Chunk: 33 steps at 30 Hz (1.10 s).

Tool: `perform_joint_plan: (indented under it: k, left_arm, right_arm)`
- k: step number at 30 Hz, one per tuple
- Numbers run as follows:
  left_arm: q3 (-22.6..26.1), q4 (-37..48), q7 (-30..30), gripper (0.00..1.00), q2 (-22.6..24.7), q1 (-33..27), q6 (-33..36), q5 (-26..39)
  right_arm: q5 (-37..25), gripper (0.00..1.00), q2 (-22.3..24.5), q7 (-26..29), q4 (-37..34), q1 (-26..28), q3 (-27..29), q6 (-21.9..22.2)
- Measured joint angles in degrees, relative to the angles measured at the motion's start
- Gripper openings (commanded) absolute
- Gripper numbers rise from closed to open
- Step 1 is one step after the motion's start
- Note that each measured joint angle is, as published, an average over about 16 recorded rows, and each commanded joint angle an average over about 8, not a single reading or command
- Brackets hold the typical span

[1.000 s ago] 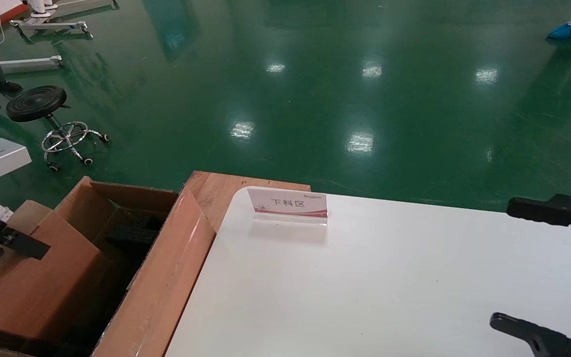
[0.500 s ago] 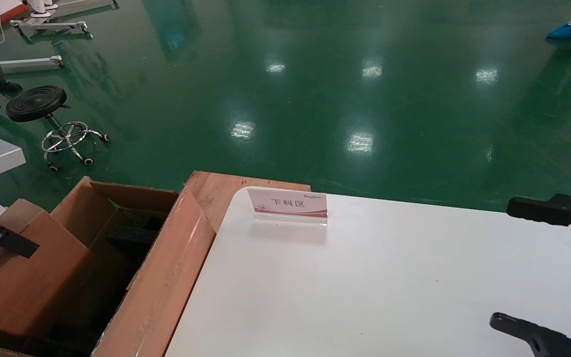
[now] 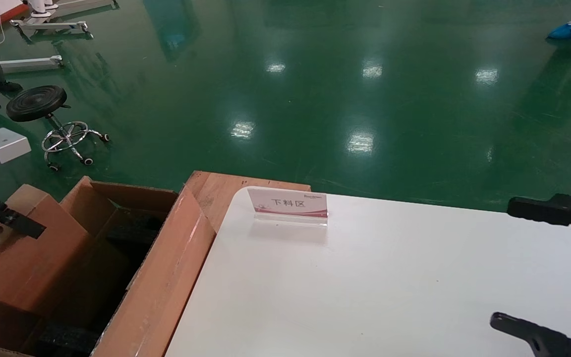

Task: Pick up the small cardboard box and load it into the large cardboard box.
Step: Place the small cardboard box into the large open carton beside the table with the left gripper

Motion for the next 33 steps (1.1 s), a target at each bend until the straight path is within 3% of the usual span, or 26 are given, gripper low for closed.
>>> perform_joint_plan:
  k: [33]
  left_arm:
    - [-3.2, 22.7, 13.8, 0.00, 6.8, 18.8, -6.8, -10.1]
  right_arm:
    - [0.1, 1.00, 0.0, 0.0, 0.0, 0.0, -0.1, 0.0]
